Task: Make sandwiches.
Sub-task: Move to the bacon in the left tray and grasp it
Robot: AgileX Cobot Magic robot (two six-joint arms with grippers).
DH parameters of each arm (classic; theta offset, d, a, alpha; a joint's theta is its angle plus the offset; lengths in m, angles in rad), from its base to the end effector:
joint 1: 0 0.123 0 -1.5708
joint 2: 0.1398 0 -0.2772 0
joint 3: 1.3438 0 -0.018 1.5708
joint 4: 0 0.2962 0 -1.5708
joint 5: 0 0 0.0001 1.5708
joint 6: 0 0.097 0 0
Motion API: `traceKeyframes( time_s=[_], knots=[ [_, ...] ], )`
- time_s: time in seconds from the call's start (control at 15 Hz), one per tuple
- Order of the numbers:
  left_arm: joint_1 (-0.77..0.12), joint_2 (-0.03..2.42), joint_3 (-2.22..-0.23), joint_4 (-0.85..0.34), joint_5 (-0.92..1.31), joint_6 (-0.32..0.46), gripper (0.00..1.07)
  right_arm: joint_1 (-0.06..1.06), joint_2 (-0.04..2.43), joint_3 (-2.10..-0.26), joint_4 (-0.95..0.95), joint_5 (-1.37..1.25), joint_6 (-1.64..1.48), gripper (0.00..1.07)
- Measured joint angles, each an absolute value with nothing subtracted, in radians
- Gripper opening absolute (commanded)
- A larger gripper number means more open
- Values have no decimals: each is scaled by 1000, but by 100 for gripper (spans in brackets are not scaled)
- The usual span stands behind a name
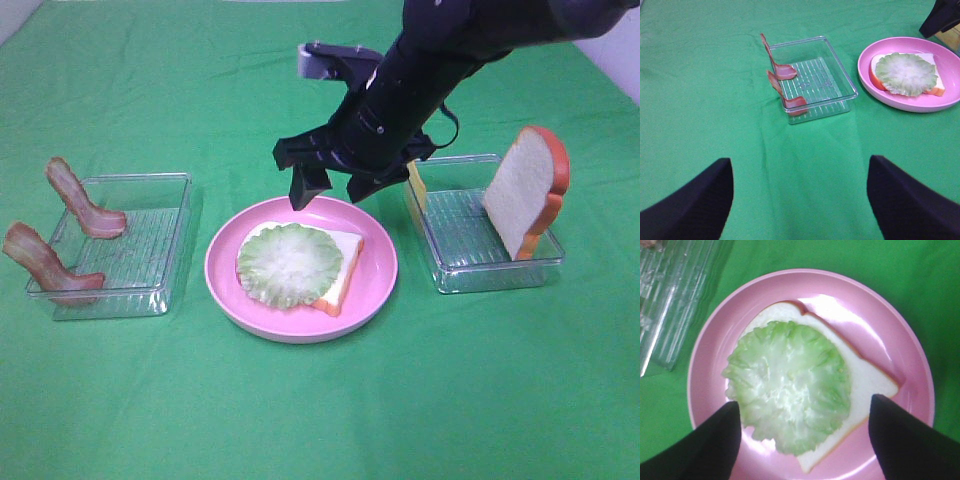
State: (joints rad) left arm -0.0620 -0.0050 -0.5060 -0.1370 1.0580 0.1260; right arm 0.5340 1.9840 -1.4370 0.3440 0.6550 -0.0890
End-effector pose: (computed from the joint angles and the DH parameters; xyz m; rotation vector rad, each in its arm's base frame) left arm 0.0456 -0.0144 0.2995 0.1970 2.0156 -0.1231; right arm 0.3885 0.2529 0.1595 -0.5366 2.6640 0.5011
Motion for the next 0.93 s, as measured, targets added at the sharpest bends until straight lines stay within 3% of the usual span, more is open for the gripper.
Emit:
traceKeyframes(
  time_s=[0.53,0.8,0.93],
  knots=[
    [-62,-5,-506,-137,1058,126,71,534,1590,-1377,135,1077,-26,68],
    [-62,-5,-506,-137,1058,126,71,534,1312,-1152,125,1101,-15,68],
    [-62,-5,-506,-137,1058,126,71,534,1111,-950,126,1101,-13,68]
  ],
)
